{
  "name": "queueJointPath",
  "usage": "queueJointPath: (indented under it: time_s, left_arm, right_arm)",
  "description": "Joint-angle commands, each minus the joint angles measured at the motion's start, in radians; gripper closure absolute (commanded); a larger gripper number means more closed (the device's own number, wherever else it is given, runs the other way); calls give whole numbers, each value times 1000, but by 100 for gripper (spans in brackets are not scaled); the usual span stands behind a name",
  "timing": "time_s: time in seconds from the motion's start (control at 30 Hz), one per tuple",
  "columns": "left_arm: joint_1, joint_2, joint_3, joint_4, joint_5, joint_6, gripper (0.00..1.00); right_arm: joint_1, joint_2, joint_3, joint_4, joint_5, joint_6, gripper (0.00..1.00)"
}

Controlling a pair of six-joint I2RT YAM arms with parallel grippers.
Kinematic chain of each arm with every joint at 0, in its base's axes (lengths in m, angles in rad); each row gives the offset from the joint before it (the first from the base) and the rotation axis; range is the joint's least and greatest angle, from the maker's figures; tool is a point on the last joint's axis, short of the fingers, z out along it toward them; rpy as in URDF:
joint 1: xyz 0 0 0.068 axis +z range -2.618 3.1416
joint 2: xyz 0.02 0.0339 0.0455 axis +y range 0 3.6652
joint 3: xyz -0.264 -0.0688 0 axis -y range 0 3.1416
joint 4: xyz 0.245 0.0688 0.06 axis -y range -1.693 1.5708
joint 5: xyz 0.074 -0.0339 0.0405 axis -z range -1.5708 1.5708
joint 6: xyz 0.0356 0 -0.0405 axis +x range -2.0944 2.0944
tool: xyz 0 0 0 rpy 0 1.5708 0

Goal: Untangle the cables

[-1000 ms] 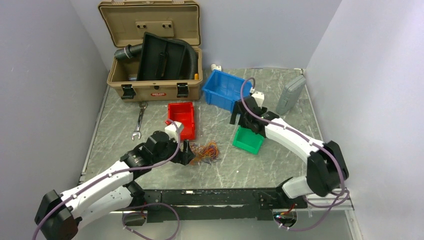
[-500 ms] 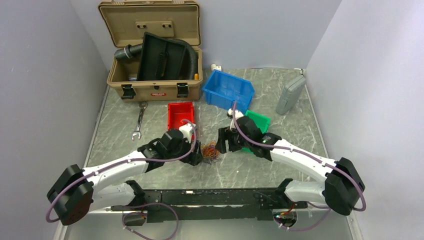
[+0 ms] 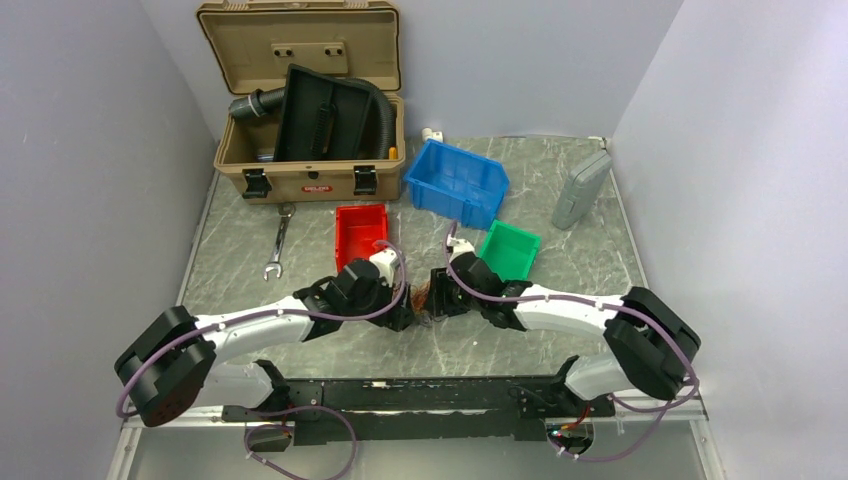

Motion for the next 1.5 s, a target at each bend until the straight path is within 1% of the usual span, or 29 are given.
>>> queueJointPath:
  time_s: [0.0, 0.07, 0.1, 0.17, 0.3, 0.53, 0.6, 0.67, 0.7, 0.73, 0.77, 0.8, 0.87, 0.9, 1.03, 1.13, 1.3, 1.37, 1.4, 1.47]
  left_arm:
    - [-14, 11, 8, 96, -5, -33, 23]
    - [-19, 23, 9, 104, -7, -36, 23]
    - [-20, 29, 10, 109, -7, -38, 23]
    - [-22, 43, 13, 128, -3, -41, 25]
    - [-24, 82, 19, 174, 9, -49, 26]
    - [-31, 186, 58, 217, -6, -54, 27]
    - [-38, 231, 80, 220, -9, -60, 28]
    - [-53, 275, 111, 220, -21, -64, 32]
    - [-62, 292, 122, 220, -30, -66, 36]
    - [-70, 308, 133, 222, -42, -69, 43]
    - [-79, 320, 142, 221, -55, -71, 52]
    - [-87, 335, 151, 211, -71, -71, 67]
    - [-98, 343, 176, 148, -113, -80, 97]
    - [-100, 341, 185, 113, -155, -81, 100]
    - [-101, 262, 156, 32, -220, -72, 100]
    - [-102, 173, 118, -53, -272, -68, 100]
    - [-101, 8, 46, -186, -350, -81, 100]
    - [-97, -64, 10, -204, -351, -97, 100]
    - [-95, -101, -8, -208, -348, -102, 100]
    - [-94, -160, -30, -219, -336, -111, 100]
  right_arm:
    - [4, 49, -30, 105, 106, 72, 55]
    - [5, 73, -21, 101, 98, 71, 68]
    - [5, 79, -17, 99, 85, 67, 85]
    - [9, 70, -23, 104, 65, 63, 100]
    - [9, -26, -78, 131, 20, 77, 100]
    - [9, -209, -195, 135, -68, 185, 100]
    - [9, -248, -199, 106, -68, 189, 100]
    - [9, -270, -182, 50, -53, 172, 100]
    - [9, -280, -169, 20, -42, 161, 100]
    - [9, -289, -155, -11, -32, 152, 100]
    - [9, -297, -142, -52, -13, 149, 100]
    - [9, -308, -127, -98, 22, 150, 100]
    - [8, -338, -93, -220, 141, 177, 100]
    - [7, -360, -77, -281, 198, 193, 100]
    - [5, -469, -22, -521, 451, 263, 100]
    - [-2, -540, 11, -618, 558, 267, 100]
    - [-14, -576, 52, -716, 645, 292, 100]
    - [-15, -568, 63, -762, 685, 345, 100]
    - [-15, -563, 62, -763, 685, 339, 100]
    - [-16, -557, 55, -708, 631, 265, 100]
